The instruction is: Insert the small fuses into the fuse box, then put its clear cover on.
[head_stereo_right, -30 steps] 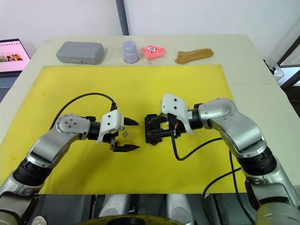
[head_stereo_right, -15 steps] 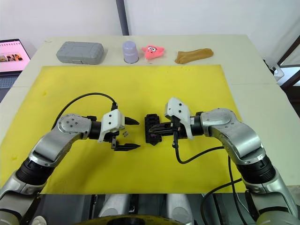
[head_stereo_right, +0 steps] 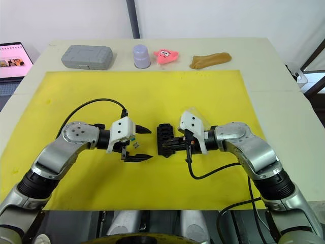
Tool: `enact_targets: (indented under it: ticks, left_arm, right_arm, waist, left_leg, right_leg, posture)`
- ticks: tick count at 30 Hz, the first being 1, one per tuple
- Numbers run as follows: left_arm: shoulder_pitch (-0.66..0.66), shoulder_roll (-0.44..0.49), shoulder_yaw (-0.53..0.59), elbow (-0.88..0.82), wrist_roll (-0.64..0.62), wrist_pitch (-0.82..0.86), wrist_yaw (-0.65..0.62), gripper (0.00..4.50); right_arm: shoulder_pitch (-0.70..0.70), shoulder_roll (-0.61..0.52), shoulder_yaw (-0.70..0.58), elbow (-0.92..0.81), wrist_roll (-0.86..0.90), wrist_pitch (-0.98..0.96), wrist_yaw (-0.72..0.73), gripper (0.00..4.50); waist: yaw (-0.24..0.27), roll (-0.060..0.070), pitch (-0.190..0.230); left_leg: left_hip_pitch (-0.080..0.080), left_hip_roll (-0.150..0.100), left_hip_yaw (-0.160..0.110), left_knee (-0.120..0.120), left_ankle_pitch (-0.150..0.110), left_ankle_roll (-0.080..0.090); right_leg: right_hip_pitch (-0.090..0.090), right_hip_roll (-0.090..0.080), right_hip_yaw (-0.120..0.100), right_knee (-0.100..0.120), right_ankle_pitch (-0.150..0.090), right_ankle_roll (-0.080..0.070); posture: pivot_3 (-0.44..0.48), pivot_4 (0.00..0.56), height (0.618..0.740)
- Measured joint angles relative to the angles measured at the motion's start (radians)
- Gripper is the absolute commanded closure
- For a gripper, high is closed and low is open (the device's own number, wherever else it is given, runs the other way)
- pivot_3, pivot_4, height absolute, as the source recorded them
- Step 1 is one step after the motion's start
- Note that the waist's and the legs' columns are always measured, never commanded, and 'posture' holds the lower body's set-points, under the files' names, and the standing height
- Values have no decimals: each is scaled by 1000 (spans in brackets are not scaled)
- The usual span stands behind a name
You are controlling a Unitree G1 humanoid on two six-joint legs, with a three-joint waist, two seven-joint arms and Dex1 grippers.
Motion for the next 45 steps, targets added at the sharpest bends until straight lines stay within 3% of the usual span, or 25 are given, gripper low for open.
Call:
enact_targets:
  ticks: [24, 36, 39, 43, 45]
  left_arm:
    - [-11, -10, 0, 0, 0, 7, 1, 0]
    - [-10, 18, 32, -2, -37, 16, -24, 0]
    - [-5, 54, 107, -16, -95, 41, -41, 0]
    - [39, 173, 282, -41, -207, 111, -80, 0]
    - [82, 256, 343, -35, -233, 137, -104, 0]
  right_arm:
    - [25, -15, 64, 15, -126, -188, 23, 4449]
    - [-65, -13, -33, -19, -23, -28, 1, 4449]
    - [-76, -36, -75, -37, 0, -10, 0, 4449]
    - [-38, -136, -163, -44, 2, -56, 39, 4449]
    - [1, -218, -193, -42, 0, -83, 90, 3899]
  waist:
    - [0, 0, 0]
    - [0, 0, 0]
    - [0, 0, 0]
    - [0, 0, 0]
    - [0, 0, 0]
  left_leg:
    - [2, 0, 0, 0, 0, 0]
    - [1, 0, 0, 0, 0, 0]
    - [1, 0, 0, 0, 0, 0]
    - [1, 0, 0, 0, -2, 4]
    - [1, 0, 0, 0, -3, 5]
  right_leg:
    - [2, 0, 0, 0, 0, 0]
    - [1, 0, 0, 0, 0, 0]
    - [1, 0, 0, 0, 0, 0]
    - [1, 0, 0, 0, 0, 0]
    - [1, 0, 0, -1, 0, 0]
  posture:
    - [0, 150, 740]
    - [0, 150, 740]
    - [0, 150, 740]
    - [0, 150, 740]
    - [0, 150, 740]
